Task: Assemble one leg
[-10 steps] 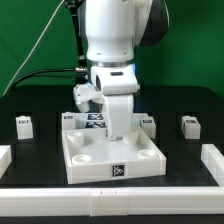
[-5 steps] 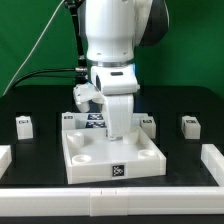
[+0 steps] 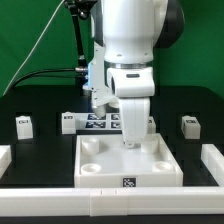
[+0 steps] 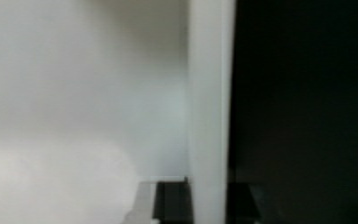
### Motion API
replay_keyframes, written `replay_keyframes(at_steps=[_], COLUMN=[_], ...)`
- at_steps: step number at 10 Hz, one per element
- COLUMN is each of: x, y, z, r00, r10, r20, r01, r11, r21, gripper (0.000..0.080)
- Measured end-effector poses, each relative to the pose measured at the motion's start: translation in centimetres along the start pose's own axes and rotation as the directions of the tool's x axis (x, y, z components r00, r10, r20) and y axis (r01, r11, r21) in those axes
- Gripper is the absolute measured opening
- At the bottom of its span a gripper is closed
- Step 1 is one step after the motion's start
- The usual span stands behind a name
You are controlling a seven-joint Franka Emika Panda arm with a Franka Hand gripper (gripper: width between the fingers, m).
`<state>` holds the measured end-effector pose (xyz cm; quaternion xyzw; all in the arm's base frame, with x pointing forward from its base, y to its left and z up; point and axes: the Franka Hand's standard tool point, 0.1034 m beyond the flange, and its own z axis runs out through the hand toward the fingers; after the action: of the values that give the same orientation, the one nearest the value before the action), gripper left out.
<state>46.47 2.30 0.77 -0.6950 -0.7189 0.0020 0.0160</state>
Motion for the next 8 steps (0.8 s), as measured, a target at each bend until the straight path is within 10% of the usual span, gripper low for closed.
replay_keyframes(at_steps=[3, 8], x=[3.0, 2.7], y=[1.6, 1.7], z=[0.0, 0.0], r00=[0.998, 0.998], r10=[0.056, 0.058], r20=[-0.008, -0.008], r01=[-0.056, -0.059], r11=[0.998, 0.998], r21=[-0.018, -0.020], gripper=[0.0062, 0.0062])
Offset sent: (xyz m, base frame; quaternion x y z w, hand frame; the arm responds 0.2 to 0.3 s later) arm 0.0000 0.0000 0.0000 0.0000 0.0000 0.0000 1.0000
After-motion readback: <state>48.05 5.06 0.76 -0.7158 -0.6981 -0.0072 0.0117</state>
